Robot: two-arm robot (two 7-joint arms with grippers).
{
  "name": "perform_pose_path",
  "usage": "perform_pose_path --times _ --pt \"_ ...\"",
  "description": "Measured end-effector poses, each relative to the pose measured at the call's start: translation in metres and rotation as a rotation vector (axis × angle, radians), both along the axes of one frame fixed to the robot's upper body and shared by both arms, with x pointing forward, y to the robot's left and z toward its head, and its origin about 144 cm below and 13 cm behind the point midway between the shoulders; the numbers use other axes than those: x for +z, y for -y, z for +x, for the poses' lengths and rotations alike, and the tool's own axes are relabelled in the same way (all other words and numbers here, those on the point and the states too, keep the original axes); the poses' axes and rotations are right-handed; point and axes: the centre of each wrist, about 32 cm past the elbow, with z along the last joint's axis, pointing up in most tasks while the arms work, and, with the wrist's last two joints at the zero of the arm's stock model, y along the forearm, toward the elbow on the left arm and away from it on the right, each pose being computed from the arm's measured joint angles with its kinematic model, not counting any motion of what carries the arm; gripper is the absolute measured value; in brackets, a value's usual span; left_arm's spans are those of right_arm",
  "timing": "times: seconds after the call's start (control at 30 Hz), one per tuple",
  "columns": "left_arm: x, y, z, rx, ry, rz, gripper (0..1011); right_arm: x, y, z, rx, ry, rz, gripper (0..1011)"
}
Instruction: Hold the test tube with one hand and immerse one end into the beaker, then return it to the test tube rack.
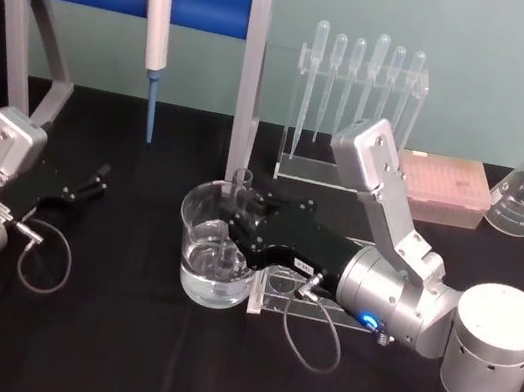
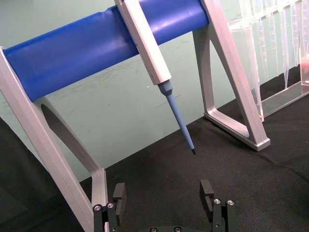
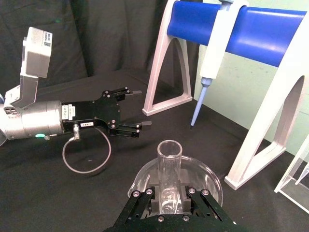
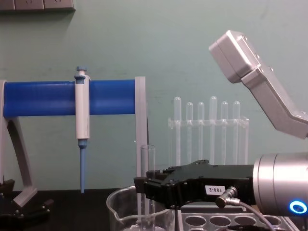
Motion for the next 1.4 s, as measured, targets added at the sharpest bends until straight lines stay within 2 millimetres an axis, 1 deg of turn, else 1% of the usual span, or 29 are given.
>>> perform_pose_path --times 1.4 --pt "0.0 0.0 0.0 0.0 0.0 0.0 1000 0.0005 0.0001 0.0001 0.0 0.002 0.0 239"
